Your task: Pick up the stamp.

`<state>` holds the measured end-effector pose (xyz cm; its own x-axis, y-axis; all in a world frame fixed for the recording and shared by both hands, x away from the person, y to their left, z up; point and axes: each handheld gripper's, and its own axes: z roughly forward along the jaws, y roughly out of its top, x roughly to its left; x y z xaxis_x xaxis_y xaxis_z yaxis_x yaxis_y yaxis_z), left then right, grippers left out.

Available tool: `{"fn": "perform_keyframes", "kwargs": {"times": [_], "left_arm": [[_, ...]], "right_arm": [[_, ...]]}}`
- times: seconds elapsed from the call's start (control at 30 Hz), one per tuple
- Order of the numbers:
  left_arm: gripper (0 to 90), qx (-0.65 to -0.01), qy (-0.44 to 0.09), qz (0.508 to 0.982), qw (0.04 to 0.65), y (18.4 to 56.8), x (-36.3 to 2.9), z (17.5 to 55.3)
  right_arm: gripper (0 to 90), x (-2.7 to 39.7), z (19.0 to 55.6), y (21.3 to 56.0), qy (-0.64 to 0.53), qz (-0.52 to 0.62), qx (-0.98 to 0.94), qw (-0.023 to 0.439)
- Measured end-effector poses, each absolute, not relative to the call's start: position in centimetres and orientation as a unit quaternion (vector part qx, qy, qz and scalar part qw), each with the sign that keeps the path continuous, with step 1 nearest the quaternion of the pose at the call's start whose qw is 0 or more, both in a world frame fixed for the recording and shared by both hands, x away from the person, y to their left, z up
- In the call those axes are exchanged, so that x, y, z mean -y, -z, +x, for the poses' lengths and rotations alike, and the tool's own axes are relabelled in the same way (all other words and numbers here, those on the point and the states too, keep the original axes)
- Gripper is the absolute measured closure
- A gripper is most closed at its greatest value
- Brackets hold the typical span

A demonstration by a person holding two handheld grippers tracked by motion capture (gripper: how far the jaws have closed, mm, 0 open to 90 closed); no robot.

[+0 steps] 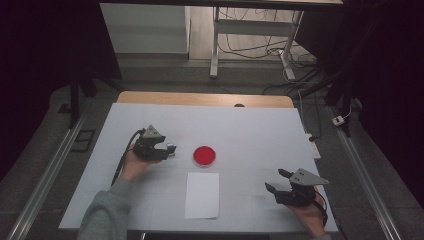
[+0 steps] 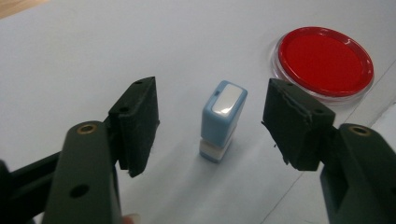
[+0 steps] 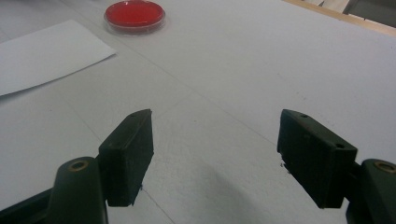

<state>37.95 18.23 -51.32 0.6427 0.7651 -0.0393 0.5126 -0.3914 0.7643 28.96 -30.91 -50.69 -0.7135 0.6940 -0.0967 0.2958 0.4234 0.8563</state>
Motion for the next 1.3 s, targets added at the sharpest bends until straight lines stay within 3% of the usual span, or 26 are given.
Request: {"fn": "perform_keyframes", "kwargs": {"times": [0.73,1.1,1.3], "left_arm": [[56.2,-0.366,-0.159,0.835,0.379,51.88,-17.84,38.29],[74.1,-0.362,-0.168,0.836,0.376,51.81,-17.93,38.14],[75.5,-0.357,-0.169,0.838,0.377,51.8,-17.93,38.08]], "right_arm": [[27.1,30.92,28.94,50.76,-0.438,0.305,-0.815,0.226],[27.2,30.96,28.93,50.75,-0.437,0.305,-0.815,0.227],[27.3,30.93,28.93,50.77,-0.437,0.305,-0.815,0.226]]}}
